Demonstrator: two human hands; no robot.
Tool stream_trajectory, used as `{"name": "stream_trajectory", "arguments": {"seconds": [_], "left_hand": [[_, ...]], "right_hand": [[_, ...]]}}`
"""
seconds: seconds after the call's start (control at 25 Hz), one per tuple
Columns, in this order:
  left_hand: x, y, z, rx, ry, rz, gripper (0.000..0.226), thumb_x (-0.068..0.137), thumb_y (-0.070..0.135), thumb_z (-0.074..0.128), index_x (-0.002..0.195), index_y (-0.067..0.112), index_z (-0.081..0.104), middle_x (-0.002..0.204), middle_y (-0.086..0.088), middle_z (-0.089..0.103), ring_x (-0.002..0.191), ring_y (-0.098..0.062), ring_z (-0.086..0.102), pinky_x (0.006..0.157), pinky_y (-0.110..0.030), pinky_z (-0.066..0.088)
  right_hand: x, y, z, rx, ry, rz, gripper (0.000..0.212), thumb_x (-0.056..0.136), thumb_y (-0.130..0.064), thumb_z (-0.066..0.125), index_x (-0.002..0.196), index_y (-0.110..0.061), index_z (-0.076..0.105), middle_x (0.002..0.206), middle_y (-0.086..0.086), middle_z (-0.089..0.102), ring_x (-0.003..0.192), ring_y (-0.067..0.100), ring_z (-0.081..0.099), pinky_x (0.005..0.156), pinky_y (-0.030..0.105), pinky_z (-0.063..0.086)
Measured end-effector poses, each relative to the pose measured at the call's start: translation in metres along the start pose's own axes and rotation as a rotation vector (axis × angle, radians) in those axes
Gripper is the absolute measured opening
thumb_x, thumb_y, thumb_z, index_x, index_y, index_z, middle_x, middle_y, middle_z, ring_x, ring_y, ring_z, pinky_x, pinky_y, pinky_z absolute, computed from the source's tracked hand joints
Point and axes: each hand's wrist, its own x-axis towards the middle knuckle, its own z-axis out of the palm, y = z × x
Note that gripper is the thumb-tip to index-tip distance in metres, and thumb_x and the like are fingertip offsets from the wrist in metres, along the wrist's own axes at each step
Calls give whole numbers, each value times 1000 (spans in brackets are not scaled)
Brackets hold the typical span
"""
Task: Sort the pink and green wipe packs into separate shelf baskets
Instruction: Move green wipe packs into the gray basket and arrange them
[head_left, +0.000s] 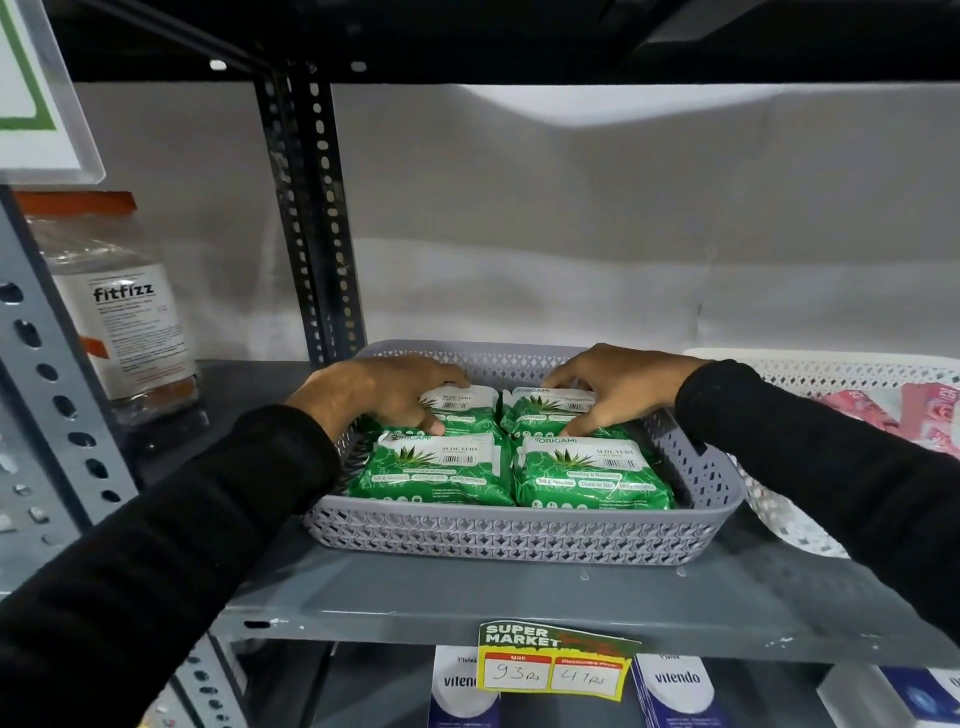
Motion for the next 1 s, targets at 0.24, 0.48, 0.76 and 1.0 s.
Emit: {"name": "stream_trajectory", "arguments": {"seconds": [0.24, 0.48, 0.76, 1.0], "left_hand": [[2, 1, 0, 10, 2, 23, 70, 94, 30, 66, 152, 32, 27, 163, -1, 26, 147, -26, 28, 119, -46, 23], [0, -1, 0, 7, -13, 8, 69, 94, 31, 65, 152, 32, 29, 163, -2, 27, 147, -27, 29, 120, -48, 25], [-32, 14, -14, 11, 186, 217, 70, 75, 67, 62, 129, 23, 58, 124, 4, 59, 105, -12, 58, 96, -34, 46], [-42, 14, 6, -40, -92, 152, 92, 65, 73, 68, 143, 30, 45, 133, 15, 49, 123, -9, 48, 109, -36, 39]], "right_hand": [[1, 3, 0, -55, -38, 28, 75, 83, -45, 74, 149, -27, 43, 151, 2, 48, 131, 22, 49, 104, 33, 35], [0, -2, 1, -104, -55, 49, 77, 85, -50, 70, 152, -28, 38, 154, 3, 45, 136, 23, 46, 111, 38, 35], [-51, -18, -17, -51, 176, -153, 93, 63, -92, 50, 133, -32, 58, 124, -11, 64, 99, 1, 60, 87, 28, 53], [-65, -30, 9, -158, -15, -167, 94, 69, -69, 72, 145, -19, 48, 145, -2, 53, 119, 4, 48, 105, 25, 34]]}}
